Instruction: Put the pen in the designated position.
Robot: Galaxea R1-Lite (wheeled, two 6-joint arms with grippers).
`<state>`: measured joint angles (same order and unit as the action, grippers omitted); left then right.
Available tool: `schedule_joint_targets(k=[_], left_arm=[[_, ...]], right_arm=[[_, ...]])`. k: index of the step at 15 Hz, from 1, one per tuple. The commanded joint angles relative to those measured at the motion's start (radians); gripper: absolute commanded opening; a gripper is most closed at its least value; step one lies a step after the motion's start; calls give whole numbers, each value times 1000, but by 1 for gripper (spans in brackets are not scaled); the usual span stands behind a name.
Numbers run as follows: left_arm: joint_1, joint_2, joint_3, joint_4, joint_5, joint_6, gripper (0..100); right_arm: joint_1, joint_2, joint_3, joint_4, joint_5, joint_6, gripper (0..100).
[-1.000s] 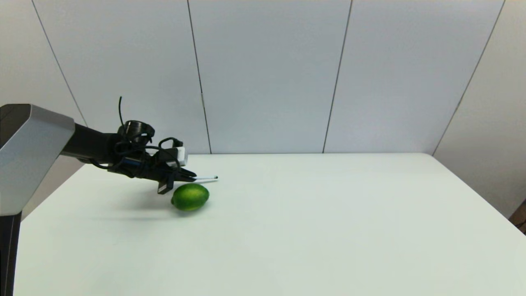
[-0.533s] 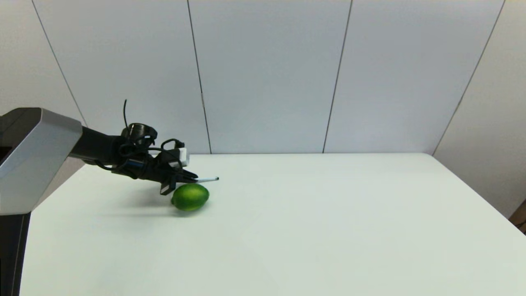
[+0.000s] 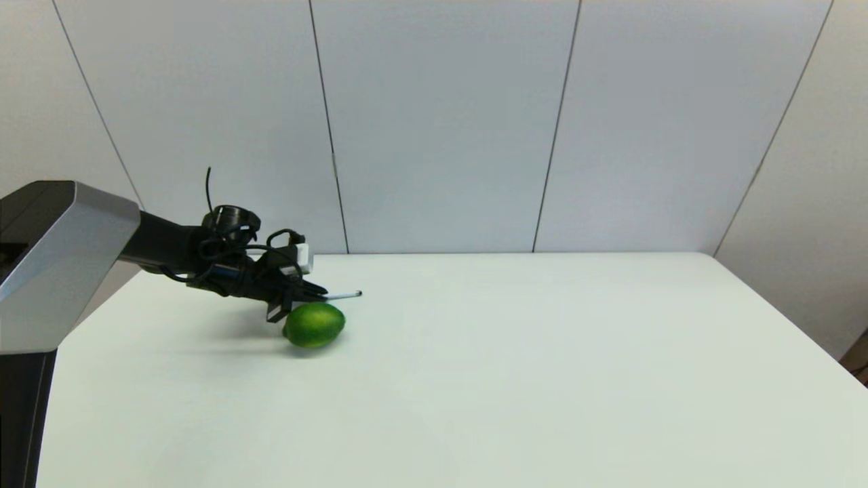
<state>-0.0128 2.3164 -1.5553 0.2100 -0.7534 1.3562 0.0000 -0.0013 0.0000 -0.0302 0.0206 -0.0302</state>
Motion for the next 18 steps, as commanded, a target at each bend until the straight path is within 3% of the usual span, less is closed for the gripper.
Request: schedule_joint_targets(k=[1,10,18], left_arm=[[0,3,1,3,-4,6,100],[0,0,-19,3,2,9,100],[5,-37,-72,6,109,-57,100]], right_arm=[[0,1,14,0,1,0,100],[0,1,14,0,1,0,100],[0,1,14,0,1,0,100]])
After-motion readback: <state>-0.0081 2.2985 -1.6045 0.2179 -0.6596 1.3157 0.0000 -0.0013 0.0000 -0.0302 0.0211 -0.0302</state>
